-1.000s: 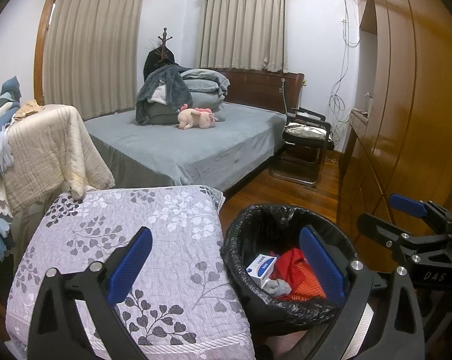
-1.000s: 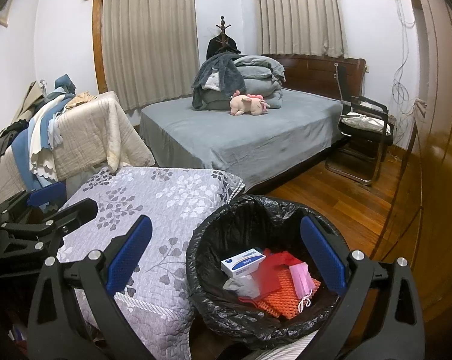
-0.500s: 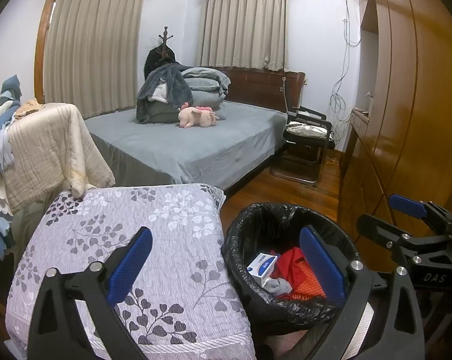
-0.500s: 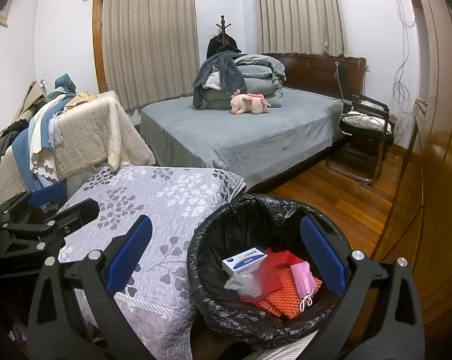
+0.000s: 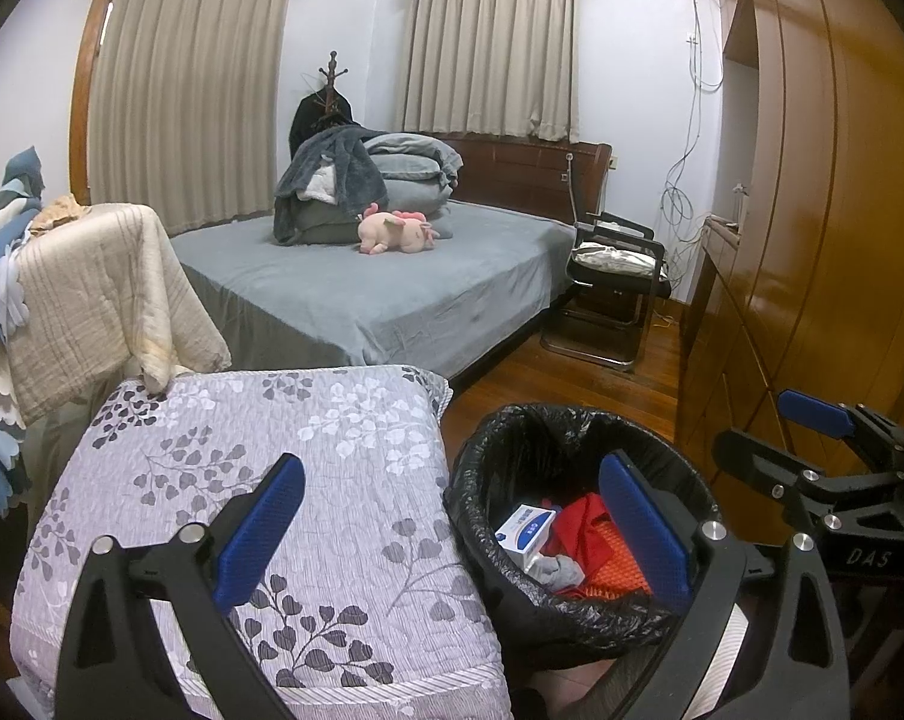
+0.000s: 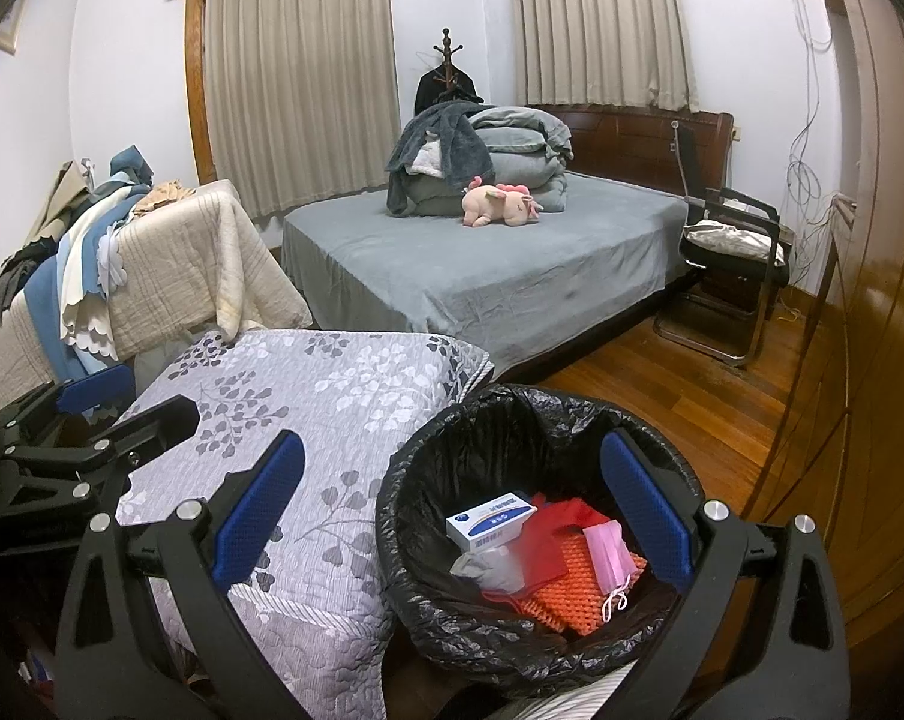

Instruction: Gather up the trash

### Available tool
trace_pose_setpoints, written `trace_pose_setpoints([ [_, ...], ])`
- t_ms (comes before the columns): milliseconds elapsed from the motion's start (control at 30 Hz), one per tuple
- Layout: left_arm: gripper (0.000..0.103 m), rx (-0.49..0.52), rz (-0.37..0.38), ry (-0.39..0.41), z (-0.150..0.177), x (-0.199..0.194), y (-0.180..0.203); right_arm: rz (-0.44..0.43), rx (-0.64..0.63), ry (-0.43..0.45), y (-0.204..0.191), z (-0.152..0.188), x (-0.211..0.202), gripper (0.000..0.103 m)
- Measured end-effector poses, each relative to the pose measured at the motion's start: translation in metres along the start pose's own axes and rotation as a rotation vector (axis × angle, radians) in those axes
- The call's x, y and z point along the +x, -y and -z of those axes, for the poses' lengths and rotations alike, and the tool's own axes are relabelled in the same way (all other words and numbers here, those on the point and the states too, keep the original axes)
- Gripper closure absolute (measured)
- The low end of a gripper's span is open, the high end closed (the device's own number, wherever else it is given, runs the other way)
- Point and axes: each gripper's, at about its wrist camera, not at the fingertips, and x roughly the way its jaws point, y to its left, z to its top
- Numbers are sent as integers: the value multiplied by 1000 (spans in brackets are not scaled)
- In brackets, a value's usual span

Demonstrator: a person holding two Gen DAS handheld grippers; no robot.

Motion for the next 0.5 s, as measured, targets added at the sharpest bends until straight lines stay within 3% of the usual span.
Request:
trace_pose_setpoints([
  [500,6,0,0,-2,0,0,-1,0,0,-2,-1,0,1,6],
])
